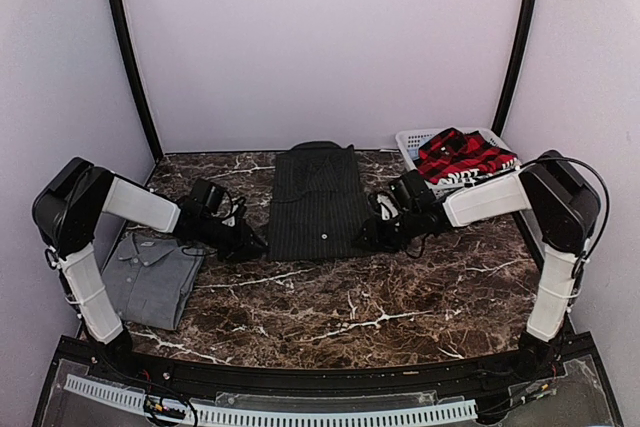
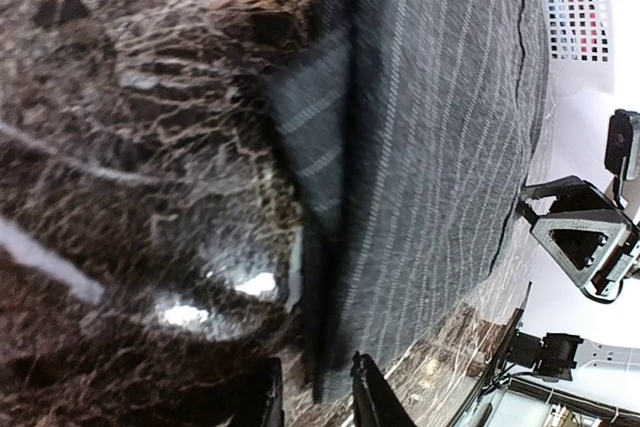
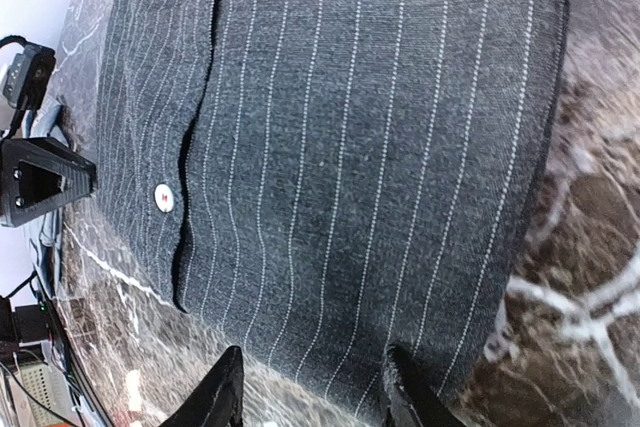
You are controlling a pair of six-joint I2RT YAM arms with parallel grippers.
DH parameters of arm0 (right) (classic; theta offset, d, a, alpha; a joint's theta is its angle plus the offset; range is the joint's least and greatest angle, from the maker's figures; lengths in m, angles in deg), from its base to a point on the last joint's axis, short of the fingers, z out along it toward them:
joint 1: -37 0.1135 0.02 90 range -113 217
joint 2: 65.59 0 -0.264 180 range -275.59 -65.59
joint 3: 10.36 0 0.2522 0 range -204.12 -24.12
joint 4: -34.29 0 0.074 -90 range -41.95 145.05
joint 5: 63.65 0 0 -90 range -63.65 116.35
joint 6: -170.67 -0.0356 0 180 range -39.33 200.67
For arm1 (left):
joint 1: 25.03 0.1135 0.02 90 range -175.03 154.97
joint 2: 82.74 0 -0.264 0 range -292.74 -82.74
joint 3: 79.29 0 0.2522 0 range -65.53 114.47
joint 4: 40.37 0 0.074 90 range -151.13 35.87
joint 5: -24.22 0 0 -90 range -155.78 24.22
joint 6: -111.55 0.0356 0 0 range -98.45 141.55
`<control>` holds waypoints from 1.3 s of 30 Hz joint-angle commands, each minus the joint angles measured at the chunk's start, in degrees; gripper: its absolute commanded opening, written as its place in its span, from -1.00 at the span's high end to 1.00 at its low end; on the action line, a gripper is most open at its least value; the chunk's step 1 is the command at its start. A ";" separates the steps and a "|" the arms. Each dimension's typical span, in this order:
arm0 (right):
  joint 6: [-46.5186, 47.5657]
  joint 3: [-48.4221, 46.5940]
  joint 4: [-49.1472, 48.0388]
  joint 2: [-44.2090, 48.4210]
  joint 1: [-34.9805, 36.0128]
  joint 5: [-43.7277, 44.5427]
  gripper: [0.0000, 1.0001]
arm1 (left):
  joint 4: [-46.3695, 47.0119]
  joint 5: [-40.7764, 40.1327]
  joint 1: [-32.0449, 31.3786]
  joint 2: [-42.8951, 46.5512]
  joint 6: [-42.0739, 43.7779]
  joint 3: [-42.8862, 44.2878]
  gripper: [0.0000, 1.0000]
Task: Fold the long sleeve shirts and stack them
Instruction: Smooth out the 2/3-rectangle-folded shirt at the center of the board, then move the 2/3-rectangle-folded shirt to the center of the board.
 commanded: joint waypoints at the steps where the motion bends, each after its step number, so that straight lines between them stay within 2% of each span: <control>1: -0.54 3.48 1.06 3.59 -0.71 3.32 0.13 | -6.11 -3.00 -0.13 3.41 2.74 -0.71 0.54; 7: 0.14 6.02 2.72 7.38 -0.56 4.94 0.14 | -9.64 -3.60 -0.14 6.61 3.81 -0.92 0.54; 15: 0.08 9.70 3.81 13.07 -0.55 9.18 0.18 | -6.89 -1.22 -2.39 8.72 2.29 -3.03 0.48; 20: 1.25 10.52 3.97 12.06 -0.47 10.24 0.28 | -4.85 -1.96 -4.17 8.33 1.05 -3.67 0.48; 39: 1.72 8.68 3.46 6.73 0.99 13.96 0.44 | -4.92 -2.91 -6.38 5.64 1.05 -2.31 0.44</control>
